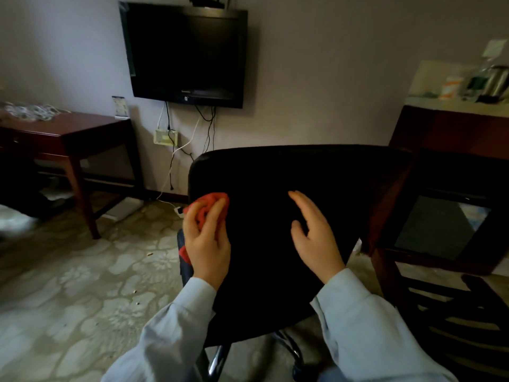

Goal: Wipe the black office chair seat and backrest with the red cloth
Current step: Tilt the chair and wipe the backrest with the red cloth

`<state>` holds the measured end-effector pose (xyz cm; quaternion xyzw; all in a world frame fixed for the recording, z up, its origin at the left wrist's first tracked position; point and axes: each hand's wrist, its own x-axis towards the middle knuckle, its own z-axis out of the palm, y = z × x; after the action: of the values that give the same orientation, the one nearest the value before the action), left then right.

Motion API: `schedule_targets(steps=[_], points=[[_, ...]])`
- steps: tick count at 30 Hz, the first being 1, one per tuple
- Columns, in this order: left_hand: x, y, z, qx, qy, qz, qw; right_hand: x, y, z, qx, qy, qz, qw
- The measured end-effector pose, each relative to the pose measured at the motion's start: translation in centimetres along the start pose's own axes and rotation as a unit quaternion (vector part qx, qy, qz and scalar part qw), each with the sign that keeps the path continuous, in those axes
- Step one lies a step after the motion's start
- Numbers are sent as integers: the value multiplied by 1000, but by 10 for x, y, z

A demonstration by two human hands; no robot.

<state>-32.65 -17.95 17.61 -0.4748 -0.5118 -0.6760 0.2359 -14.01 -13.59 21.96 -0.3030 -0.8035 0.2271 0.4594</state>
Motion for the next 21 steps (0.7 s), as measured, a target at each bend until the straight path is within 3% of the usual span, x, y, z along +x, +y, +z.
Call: schedule_targets(steps=[3, 8, 13, 16, 18, 21], points=[[42, 25, 1, -27, 99, -48, 994, 17, -1, -14, -65, 70, -14, 995], [77, 45, 31, -10, 118, -93, 989, 32, -4, -22, -215, 141, -40, 966], [68, 48, 46, -2, 139, -78, 987, 37, 0, -31, -268, 168, -19, 948], [46, 56, 66, -17, 69, -28, 997, 40, -1, -37, -248, 159, 12, 955], [30, 59, 82, -50, -50, 47, 996, 37, -1, -41, -253, 157, 16, 955], [11, 58, 94, -79, -255, 195, 944, 32, 1, -55, -267, 155, 26, 951]])
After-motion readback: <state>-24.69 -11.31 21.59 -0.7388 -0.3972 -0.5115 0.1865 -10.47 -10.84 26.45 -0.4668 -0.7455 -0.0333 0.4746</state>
